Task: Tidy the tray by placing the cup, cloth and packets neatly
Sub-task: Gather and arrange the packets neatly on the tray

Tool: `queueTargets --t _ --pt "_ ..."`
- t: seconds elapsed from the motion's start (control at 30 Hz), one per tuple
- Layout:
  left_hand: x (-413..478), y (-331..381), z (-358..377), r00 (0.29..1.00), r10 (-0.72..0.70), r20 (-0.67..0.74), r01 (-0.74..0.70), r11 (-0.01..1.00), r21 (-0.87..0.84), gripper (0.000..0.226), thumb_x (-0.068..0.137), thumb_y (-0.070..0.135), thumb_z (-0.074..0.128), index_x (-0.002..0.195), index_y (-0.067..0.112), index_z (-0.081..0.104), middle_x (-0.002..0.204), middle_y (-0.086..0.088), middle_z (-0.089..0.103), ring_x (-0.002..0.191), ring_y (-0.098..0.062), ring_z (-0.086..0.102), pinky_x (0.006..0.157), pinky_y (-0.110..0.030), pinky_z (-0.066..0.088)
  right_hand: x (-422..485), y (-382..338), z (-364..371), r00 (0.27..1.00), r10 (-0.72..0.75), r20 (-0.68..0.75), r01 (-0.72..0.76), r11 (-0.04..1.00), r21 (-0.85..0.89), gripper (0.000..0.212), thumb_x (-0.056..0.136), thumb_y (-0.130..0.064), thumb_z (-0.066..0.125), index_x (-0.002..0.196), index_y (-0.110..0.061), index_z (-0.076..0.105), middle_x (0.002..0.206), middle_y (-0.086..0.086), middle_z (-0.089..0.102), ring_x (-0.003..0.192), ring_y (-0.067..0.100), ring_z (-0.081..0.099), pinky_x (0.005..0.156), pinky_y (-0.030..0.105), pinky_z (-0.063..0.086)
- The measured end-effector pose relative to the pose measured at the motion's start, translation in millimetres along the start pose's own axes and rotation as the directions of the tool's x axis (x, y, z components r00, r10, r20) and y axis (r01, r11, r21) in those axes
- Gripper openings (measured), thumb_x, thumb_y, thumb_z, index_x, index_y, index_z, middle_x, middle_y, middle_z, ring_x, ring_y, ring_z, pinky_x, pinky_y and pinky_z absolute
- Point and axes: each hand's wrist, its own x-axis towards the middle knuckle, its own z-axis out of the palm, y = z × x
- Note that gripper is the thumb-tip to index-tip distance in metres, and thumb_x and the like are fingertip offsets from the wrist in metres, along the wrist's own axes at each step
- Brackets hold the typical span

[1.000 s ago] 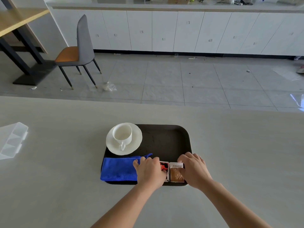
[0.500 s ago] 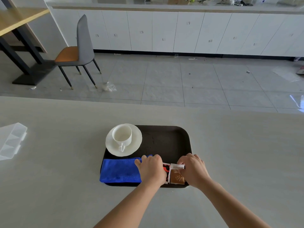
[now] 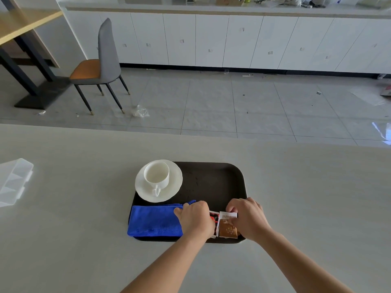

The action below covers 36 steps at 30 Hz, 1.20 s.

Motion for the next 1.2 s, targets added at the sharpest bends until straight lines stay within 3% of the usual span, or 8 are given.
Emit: queueTargets --t 0.1,0.23,0.47,0.57,0.7,0.83,1.0,1.2 --pt "0.1 -1.4 -0.2 1.0 0.006 -0.027 -0.006 1.0 -0.005 0.025 0.082 0.029 0.072 0.102 0.025 0.058 0.1 0.003 0.067 0.1 -0.018 0.053 0.086 -0.039 0.032 5.0 -1.8 0.3 1.0 -0.003 -0.012 0.004 1.0 0.013 0.033 0.083 -0.014 0.072 0.105 -0.037 0.064 0.108 -0.014 0.067 0.104 0.013 0.047 0.089 0.027 0.042" --pt "7.1 -1.6 -5.2 0.997 0.034 -0.063 -0.035 0.999 -0.018 0.024 0.082 0.024 0.071 0.098 0.024 0.054 0.094 0.004 0.067 0.088 -0.015 0.05 0.084 -0.04 0.03 15.0 -0.2 -2.3 1.0 -0.013 -0.01 0.013 0.999 0.033 0.035 0.083 -0.014 0.072 0.107 -0.037 0.063 0.105 -0.014 0.067 0.098 0.011 0.041 0.081 0.025 0.038" --pt "39.5 -7.0 -14.8 0.998 0.017 -0.061 -0.027 0.987 -0.161 0.03 0.08 0.016 0.07 0.096 0.029 0.048 0.083 0.009 0.063 0.089 -0.015 0.059 0.082 -0.039 0.031 42.1 4.1 -9.5 0.999 -0.004 -0.054 0.006 0.999 0.046 0.038 0.084 -0.011 0.07 0.111 -0.036 0.062 0.107 -0.011 0.067 0.105 0.017 0.043 0.077 0.029 0.032" --pt "55.3 -5.0 -20.7 0.998 -0.006 -0.07 -0.008 0.981 -0.195 0.039 0.081 0.01 0.066 0.112 0.027 0.049 0.091 0.008 0.066 0.094 -0.017 0.059 0.085 -0.04 0.033 56.0 2.3 -9.4 0.997 0.002 -0.074 0.003 0.998 0.061 0.039 0.086 -0.012 0.068 0.116 -0.036 0.06 0.112 -0.011 0.066 0.11 0.018 0.042 0.081 0.03 0.033" --pt "51.6 -3.6 -17.8 0.985 0.073 -0.156 -0.085 0.994 -0.067 0.055 0.083 0.011 0.066 0.131 0.021 0.043 0.092 0.001 0.069 0.09 -0.02 0.062 0.084 -0.037 0.042 57.9 4.7 -7.8 0.996 -0.02 -0.088 0.026 0.997 0.075 0.042 0.087 -0.013 0.067 0.122 -0.035 0.059 0.12 -0.01 0.063 0.117 0.019 0.042 0.097 0.035 0.035" --pt "36.0 -15.9 -11.0 0.988 0.089 -0.128 -0.113 0.974 -0.195 0.059 0.086 0.022 0.068 0.138 0.019 0.041 0.111 -0.002 0.066 0.1 -0.019 0.062 0.079 -0.031 0.051 33.2 19.8 -8.7 0.981 -0.059 -0.185 0.075 0.994 0.081 0.043 0.087 -0.029 0.069 0.128 -0.033 0.058 0.13 -0.009 0.059 0.123 0.021 0.045 0.104 0.039 0.036" --pt "20.9 -23.1 -4.5 0.96 0.248 -0.127 -0.25 0.968 -0.005 0.047 0.079 0.043 0.075 0.119 0.025 0.058 0.106 0.001 0.061 0.092 -0.015 0.055 0.079 -0.03 0.049 2.7 31.5 -1.6 0.977 -0.178 -0.119 0.155 0.971 -0.18 0.052 0.071 -0.058 0.075 0.118 -0.041 0.062 0.122 -0.009 0.062 0.121 0.025 0.046 0.106 0.045 0.035" --pt "20.7 -29.2 -1.1 0.914 0.386 -0.125 -0.371 0.919 0.131 0.042 0.085 0.03 0.071 0.125 0.026 0.058 0.113 0.002 0.06 0.097 -0.017 0.053 0.083 -0.033 0.045 3.0 24.4 1.7 0.975 -0.194 -0.106 0.17 0.964 -0.203 0.045 0.074 -0.045 0.079 0.117 -0.044 0.064 0.123 -0.011 0.063 0.122 0.025 0.044 0.108 0.044 0.033"
